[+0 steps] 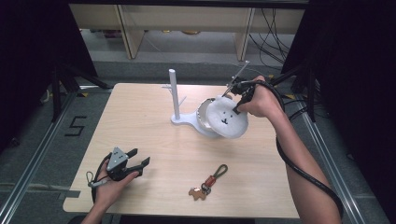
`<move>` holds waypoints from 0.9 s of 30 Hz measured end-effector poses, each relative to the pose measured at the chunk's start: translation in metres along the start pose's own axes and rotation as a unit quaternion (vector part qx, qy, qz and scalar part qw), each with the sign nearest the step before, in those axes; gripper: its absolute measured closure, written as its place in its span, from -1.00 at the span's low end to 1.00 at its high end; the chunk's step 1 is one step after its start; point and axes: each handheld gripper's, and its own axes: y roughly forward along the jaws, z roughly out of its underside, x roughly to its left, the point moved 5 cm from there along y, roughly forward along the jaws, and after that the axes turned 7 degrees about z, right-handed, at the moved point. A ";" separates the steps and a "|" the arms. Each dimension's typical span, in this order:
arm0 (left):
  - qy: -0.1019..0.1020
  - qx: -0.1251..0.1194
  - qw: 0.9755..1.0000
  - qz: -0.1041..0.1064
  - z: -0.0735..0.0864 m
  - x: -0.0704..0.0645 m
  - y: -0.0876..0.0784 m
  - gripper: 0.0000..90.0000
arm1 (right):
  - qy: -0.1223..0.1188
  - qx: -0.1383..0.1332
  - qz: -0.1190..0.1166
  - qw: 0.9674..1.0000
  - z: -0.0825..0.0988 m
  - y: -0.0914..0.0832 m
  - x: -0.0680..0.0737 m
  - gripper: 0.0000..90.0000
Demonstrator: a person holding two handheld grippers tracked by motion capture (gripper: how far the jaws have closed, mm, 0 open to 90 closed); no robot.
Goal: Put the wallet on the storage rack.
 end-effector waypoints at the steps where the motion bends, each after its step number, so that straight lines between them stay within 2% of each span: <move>1: -0.001 -0.003 1.000 0.002 0.000 0.000 0.001 -0.23 | -0.009 -0.003 0.000 1.000 -0.001 0.001 -0.001 0.81; 8: 0.000 -0.003 1.000 0.002 0.000 0.000 0.001 -0.23 | 0.003 0.004 -0.007 1.000 -0.009 0.010 -0.003 0.81; 14: 0.000 -0.003 1.000 0.002 0.000 0.000 0.001 -0.23 | -0.003 0.012 -0.004 1.000 -0.016 0.021 -0.004 0.81; 16: 0.001 0.001 1.000 -0.001 0.000 0.000 0.000 -0.23 | 0.002 0.016 -0.005 1.000 -0.019 0.025 -0.004 0.81; 18: 0.001 0.000 1.000 0.000 0.000 0.000 0.000 -0.23 | -0.007 0.019 -0.003 1.000 -0.022 0.029 -0.005 0.81; 25: 0.002 -0.001 1.000 0.000 0.000 0.000 0.000 -0.23 | 0.001 0.029 0.005 1.000 -0.029 0.040 -0.006 0.81; 27: 0.002 -0.001 1.000 -0.001 0.000 0.000 0.000 -0.23 | -0.008 0.030 0.008 0.999 -0.031 0.042 -0.007 0.81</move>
